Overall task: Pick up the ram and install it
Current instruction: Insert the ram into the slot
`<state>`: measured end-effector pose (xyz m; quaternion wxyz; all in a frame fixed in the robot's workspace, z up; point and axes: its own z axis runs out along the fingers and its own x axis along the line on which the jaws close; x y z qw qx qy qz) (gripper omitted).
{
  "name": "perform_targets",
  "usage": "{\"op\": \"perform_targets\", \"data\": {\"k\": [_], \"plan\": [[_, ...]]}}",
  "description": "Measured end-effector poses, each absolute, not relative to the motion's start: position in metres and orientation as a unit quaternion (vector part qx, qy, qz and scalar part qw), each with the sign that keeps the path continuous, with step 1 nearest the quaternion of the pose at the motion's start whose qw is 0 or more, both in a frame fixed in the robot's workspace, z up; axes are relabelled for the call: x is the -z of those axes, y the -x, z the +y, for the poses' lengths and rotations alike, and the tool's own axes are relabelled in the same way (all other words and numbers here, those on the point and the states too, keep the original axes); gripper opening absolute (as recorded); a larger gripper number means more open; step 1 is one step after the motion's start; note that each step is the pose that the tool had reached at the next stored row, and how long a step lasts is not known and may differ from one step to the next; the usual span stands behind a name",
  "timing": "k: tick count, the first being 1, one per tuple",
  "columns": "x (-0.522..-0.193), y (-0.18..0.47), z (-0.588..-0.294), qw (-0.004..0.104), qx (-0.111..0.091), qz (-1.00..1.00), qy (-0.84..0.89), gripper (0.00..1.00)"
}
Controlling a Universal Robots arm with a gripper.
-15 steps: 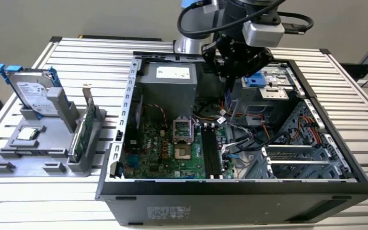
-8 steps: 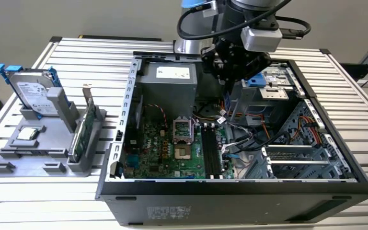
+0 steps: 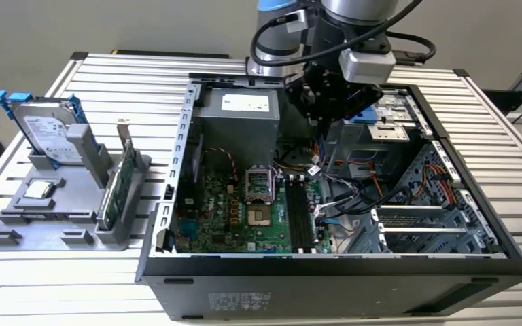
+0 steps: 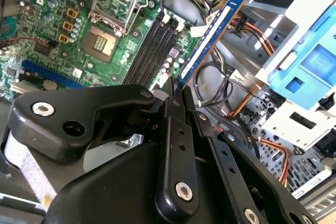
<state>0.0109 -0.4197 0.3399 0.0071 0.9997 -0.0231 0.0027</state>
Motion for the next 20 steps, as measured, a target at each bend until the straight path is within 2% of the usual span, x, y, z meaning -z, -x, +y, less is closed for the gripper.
{"op": "perform_targets", "data": {"k": [5, 9, 12, 20], "plan": [[-0.337, -0.011, -0.421, 0.01, -0.003, -0.023, -1.0, 0.0], [-0.337, -0.011, -0.421, 0.03, -0.003, -0.023, -0.999, 0.0], [-0.335, -0.011, -0.422, 0.038, -0.003, -0.023, -0.999, 0.0], [-0.326, -0.011, -0.429, 0.04, -0.002, -0.023, -0.999, 0.0]]}}
